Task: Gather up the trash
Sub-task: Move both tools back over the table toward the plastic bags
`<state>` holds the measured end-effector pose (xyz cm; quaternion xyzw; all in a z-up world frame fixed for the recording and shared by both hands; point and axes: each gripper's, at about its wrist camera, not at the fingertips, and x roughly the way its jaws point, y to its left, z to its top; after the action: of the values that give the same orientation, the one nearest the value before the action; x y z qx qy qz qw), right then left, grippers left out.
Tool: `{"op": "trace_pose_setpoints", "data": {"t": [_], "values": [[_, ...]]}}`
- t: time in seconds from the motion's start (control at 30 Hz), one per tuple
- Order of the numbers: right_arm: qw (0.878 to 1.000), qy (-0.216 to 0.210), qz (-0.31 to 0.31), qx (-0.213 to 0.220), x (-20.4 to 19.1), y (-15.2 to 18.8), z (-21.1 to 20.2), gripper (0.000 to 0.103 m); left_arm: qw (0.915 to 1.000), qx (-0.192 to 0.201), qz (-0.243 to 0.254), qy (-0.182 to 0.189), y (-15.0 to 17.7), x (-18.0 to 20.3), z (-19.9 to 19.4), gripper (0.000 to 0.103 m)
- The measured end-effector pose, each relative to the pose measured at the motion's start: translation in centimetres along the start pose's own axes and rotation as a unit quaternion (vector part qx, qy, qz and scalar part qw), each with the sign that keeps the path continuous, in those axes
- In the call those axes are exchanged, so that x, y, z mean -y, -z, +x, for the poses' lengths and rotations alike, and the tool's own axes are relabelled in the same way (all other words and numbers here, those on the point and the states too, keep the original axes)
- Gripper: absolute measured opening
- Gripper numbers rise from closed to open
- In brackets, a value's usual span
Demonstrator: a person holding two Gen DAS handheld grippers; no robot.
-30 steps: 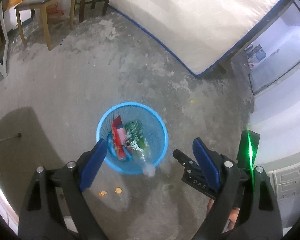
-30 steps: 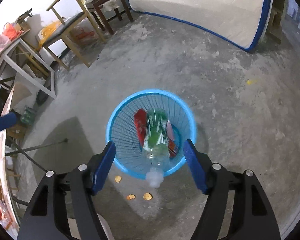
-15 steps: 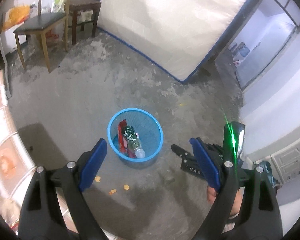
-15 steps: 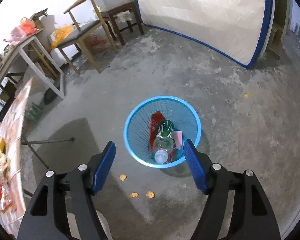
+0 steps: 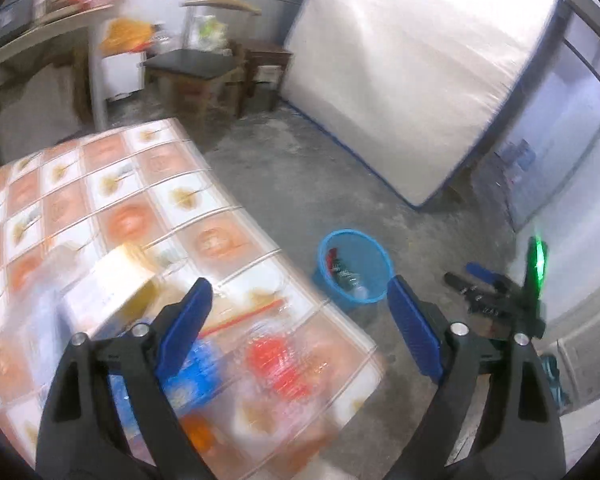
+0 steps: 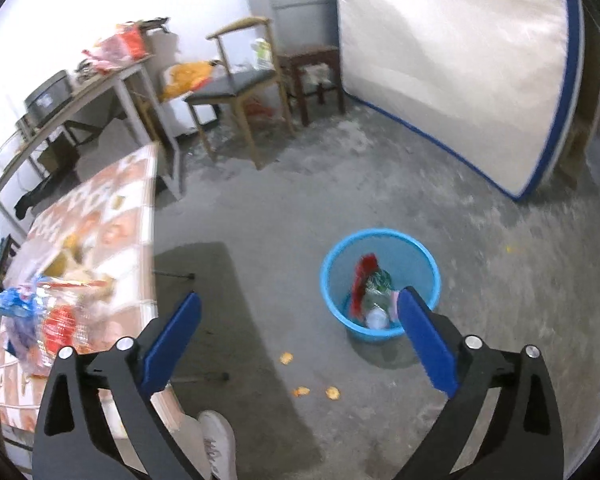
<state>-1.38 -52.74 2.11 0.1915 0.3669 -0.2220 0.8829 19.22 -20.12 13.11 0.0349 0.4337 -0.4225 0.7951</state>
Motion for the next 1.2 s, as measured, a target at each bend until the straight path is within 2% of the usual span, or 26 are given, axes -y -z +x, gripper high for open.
{"op": "trace_pose_setpoints", "data": {"t": [0.1,0.17,0.33,0.47,0.6,0.7,0.8,0.9,1.0,1.1,1.2], "values": [[1.0,-0.019,-0.023,0.009,-4.4,-1.5,-0.8,0.097,0.9964,0.047,-0.039,-0.058,2.0,-4.4,-4.4,0.09],[0.999,-0.017,-0.048,0.02,-7.7,-2.5,-1.4,0.097,0.9887,0.088,-0.065,-0.102,3.8,-7.1,-7.5,0.093],[0.989,-0.032,-0.132,0.066,-16.4,-3.0,-3.3,0.097,0.968,0.146,-0.126,-0.16,7.7,-11.9,-12.3,0.094],[0.98,-0.063,-0.16,0.101,-21.1,-1.6,-3.9,0.097,0.952,0.184,-0.177,-0.169,11.4,-14.9,-15.0,0.095],[0.958,-0.169,-0.204,0.106,-25.2,0.6,-4.4,0.097,0.9399,0.201,-0.219,-0.168,14.8,-17.0,-15.4,0.095],[0.945,-0.212,-0.227,0.097,-27.6,1.9,-4.8,0.097,0.9359,0.207,-0.235,-0.162,16.9,-18.1,-15.5,0.095],[0.935,-0.244,-0.245,0.082,-29.4,2.9,-5.3,0.097,0.934,0.218,-0.232,-0.162,18.3,-18.4,-15.2,0.095],[0.93,-0.267,-0.242,0.068,-30.5,3.4,-5.6,0.097,0.9388,0.226,-0.213,-0.149,19.3,-18.1,-14.7,0.095],[0.931,-0.283,-0.227,0.047,-31.4,3.8,-5.4,0.097,0.949,0.213,-0.169,-0.159,19.5,-17.3,-13.8,0.095],[0.934,-0.291,-0.207,0.029,-31.8,4.2,-5.3,0.097,0.9548,0.207,-0.127,-0.172,19.5,-16.9,-13.1,0.095],[0.939,-0.288,-0.186,0.019,-32.1,4.5,-5.1,0.095,0.9633,0.203,-0.096,-0.147,19.6,-17.0,-12.4,0.095]]}}
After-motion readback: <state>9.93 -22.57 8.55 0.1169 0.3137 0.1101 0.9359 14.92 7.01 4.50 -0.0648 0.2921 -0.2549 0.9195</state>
